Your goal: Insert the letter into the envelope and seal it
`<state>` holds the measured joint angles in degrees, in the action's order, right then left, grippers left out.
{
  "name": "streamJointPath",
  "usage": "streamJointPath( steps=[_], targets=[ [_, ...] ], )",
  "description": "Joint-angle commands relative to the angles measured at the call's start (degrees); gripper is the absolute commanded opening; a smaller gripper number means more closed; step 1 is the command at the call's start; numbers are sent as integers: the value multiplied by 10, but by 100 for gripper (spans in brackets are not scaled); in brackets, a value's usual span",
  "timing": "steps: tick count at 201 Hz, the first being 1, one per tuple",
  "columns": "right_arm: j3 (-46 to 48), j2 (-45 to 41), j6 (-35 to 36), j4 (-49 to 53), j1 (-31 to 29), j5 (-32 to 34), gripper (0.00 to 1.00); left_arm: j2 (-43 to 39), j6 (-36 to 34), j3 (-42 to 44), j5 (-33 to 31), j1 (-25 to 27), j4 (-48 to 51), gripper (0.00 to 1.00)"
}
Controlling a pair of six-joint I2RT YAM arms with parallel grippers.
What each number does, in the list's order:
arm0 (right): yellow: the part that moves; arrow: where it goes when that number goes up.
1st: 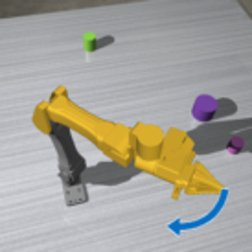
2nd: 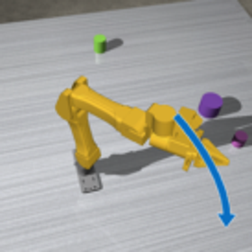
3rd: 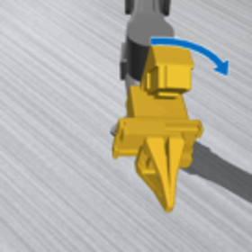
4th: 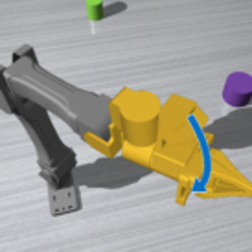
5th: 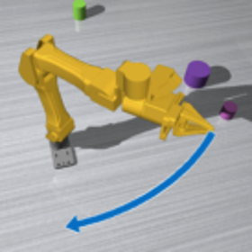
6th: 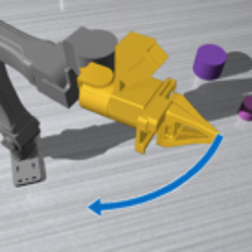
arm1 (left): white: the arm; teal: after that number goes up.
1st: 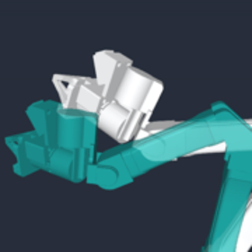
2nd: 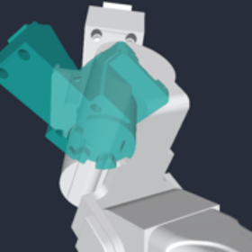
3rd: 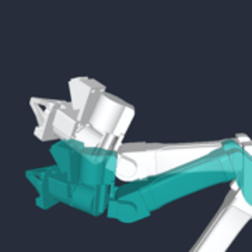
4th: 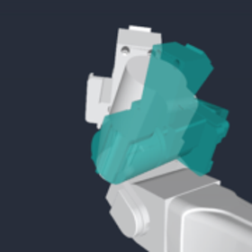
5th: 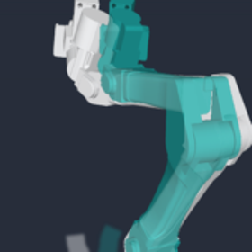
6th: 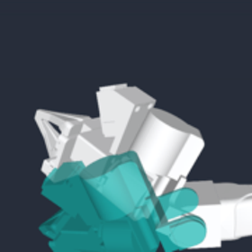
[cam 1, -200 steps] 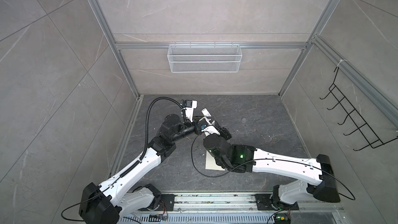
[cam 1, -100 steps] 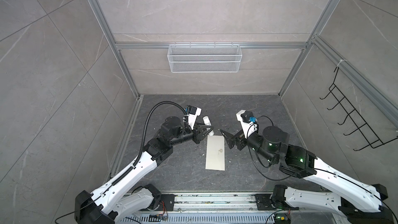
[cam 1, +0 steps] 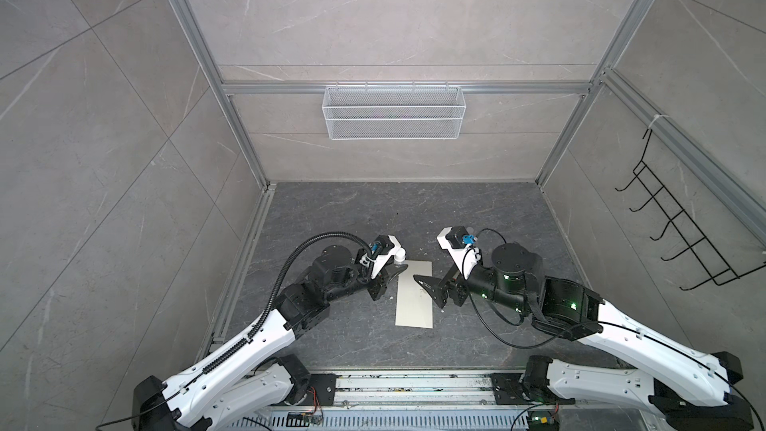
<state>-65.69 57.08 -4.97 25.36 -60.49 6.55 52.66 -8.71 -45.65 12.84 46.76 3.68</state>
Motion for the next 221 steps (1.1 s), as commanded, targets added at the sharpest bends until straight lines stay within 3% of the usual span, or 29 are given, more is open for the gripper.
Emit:
streamJointPath(
  steps=[1,137,221],
  targets=[
    [-23,20,-1,14,2,-5,99,-10,-53,-2,-24,10,-16,0],
    [-74,107,6,-15,2,36,78,6,-11,-11,25,18,-16,0],
    [-80,127,10,-16,2,36,40,12,15,-17,36,18,-19,0]
  ],
)
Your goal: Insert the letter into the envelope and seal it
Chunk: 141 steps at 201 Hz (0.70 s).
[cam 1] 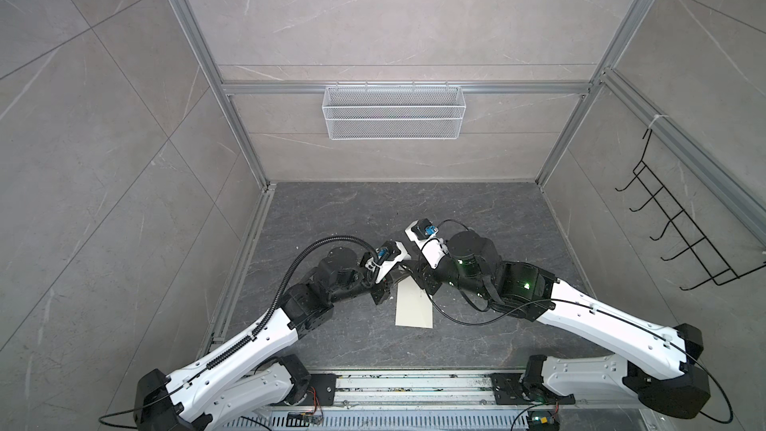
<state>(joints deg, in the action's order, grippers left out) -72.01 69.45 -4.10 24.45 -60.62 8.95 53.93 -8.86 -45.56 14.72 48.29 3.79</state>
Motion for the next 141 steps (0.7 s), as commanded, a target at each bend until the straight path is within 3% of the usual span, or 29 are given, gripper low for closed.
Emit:
streamJointPath(
  steps=[1,37,65,84,118,141],
  targets=[
    [-15,3,2,-6,3,12,40,-1,17,-18,17,2,-20,0],
    [-15,2,1,-5,2,7,27,3,28,-19,18,3,-27,0],
    [-11,-6,-8,-10,2,8,23,3,37,-22,17,3,-27,1],
    [-6,-14,-18,-19,3,11,21,4,41,-21,16,2,-30,10],
    [1,-36,-44,-29,3,36,19,0,48,-15,9,2,-41,38],
    [3,-51,-68,-33,7,47,18,-2,51,-6,4,2,-53,50]
  ],
)
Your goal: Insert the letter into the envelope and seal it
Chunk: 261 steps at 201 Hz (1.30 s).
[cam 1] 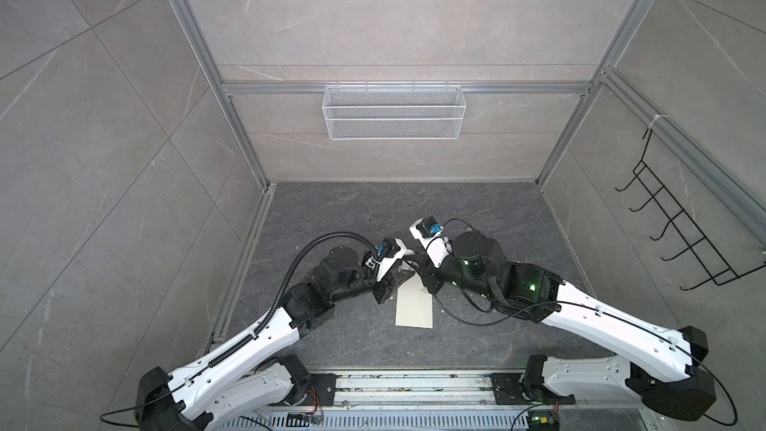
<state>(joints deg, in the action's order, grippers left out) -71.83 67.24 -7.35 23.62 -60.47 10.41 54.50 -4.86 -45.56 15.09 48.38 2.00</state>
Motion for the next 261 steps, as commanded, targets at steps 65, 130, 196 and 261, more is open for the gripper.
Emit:
streamJointPath(
  steps=[65,130,196,261],
  targets=[
    [-10,-32,-85,-21,21,-15,18,-22,18,27,-13,0,-84,57],
    [-19,-10,-101,-17,31,-58,18,-40,18,43,-12,1,-115,55],
    [-22,4,-112,-25,35,-78,19,-36,15,45,-8,1,-115,33],
    [-37,4,-115,-16,43,-78,42,-32,11,47,-17,0,-109,0]
  ],
)
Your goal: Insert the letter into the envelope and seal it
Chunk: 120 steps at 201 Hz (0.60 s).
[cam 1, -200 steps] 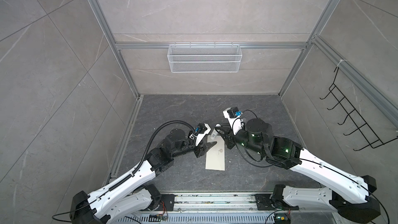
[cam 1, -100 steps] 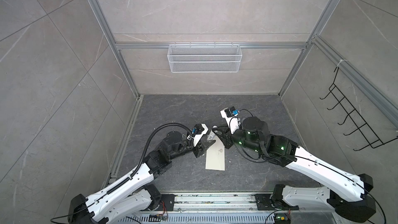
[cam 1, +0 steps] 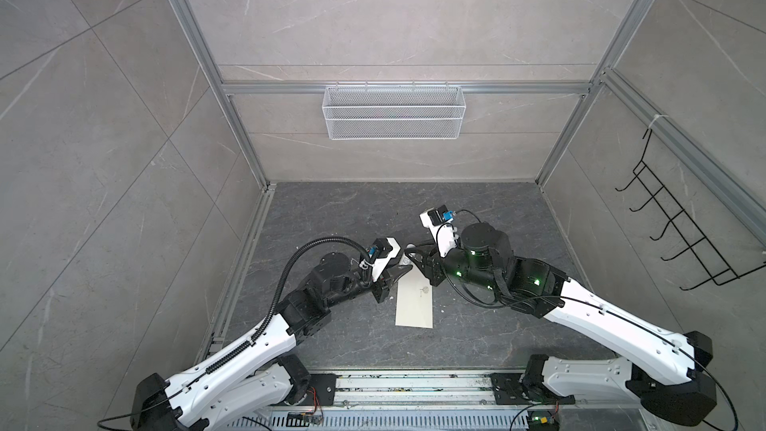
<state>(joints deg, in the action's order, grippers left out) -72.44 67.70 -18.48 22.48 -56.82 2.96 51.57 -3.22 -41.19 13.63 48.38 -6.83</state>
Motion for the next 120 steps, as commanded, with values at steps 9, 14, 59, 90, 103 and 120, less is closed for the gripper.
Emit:
streamJointPath(
  steps=[9,14,59,90,103,120],
  targets=[
    [-35,-2,-2,1,8,1,51,-4,-7,5,-3,1,-20,0],
    [-38,-4,-1,4,11,5,57,-6,-8,6,-4,1,-18,0],
    [-83,-8,4,80,67,69,92,-25,-11,14,-15,0,-2,0],
    [-114,27,23,126,145,75,97,-41,-6,25,-18,1,-5,0],
    [-123,52,24,136,193,47,98,-44,-4,29,-17,1,-9,0],
    [-137,91,23,154,254,23,98,-47,-2,29,-14,1,-4,0]
  ],
)
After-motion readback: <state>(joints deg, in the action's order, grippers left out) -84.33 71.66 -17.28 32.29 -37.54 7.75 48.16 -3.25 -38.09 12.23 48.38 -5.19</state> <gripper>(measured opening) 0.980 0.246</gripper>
